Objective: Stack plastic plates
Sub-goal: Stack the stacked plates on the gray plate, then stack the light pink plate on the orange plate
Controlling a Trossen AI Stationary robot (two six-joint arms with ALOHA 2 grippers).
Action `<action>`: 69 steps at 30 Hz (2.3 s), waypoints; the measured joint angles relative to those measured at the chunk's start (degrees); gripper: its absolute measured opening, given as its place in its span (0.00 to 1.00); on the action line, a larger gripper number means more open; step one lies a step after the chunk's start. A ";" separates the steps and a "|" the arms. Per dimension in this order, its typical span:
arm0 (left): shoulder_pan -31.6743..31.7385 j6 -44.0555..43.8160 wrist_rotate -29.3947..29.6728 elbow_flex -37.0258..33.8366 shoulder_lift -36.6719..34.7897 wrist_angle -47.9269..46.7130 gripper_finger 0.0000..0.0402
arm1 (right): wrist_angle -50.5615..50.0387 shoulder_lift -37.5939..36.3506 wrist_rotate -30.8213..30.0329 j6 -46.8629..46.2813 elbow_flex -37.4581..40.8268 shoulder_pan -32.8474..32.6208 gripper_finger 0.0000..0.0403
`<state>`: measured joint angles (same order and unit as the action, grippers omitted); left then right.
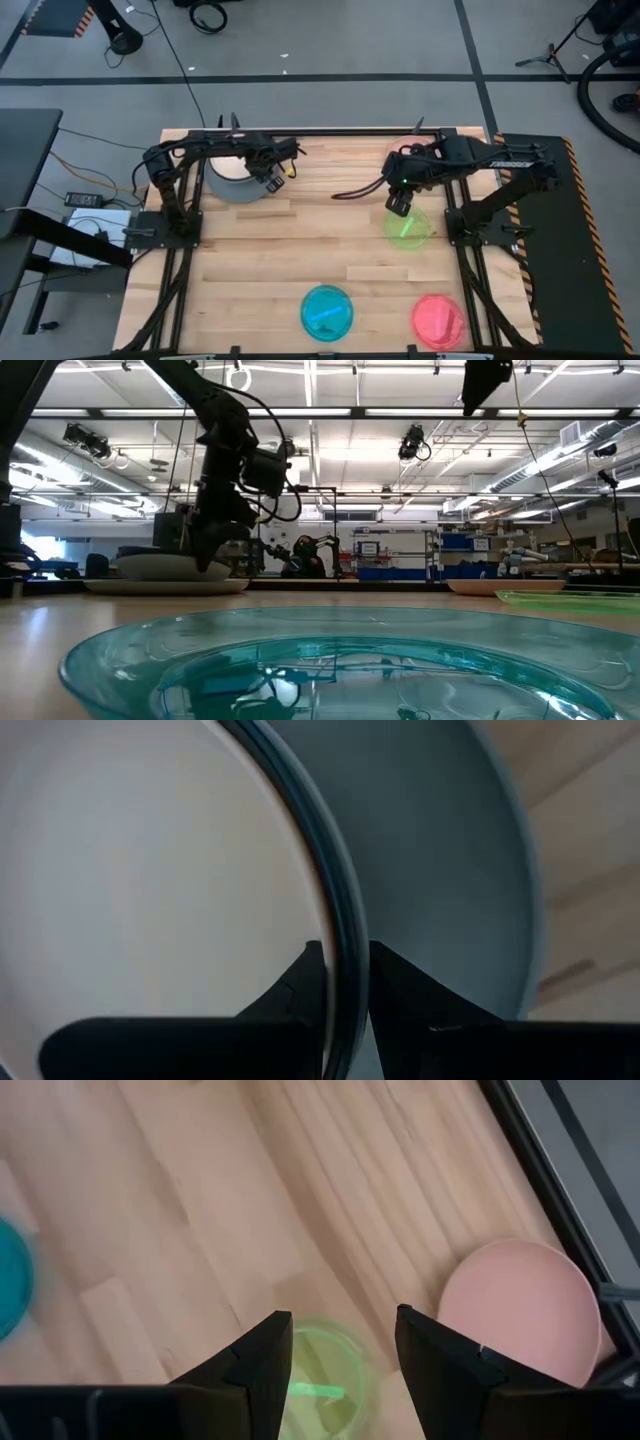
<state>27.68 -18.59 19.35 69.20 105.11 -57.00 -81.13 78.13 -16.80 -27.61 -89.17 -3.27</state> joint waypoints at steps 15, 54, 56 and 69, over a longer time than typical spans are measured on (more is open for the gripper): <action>-5.15 -6.68 -1.14 -4.28 -1.98 5.40 0.15 | 2.03 0.59 1.20 3.79 0.00 2.37 0.46; 12.94 -11.98 -7.33 -7.65 -17.22 2.83 0.44 | 6.15 1.49 3.37 8.02 2.70 11.47 0.50; 12.92 -12.60 -8.40 -7.61 -17.52 4.56 0.44 | 7.25 1.49 4.19 8.08 5.08 12.78 0.50; 5.62 -24.90 -16.37 -7.67 -28.33 15.93 0.44 | 16.38 1.55 4.64 5.03 20.92 21.25 0.50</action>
<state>33.30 -43.49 2.98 61.54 76.77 -41.07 -64.75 79.68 -12.16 -22.58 -68.24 17.98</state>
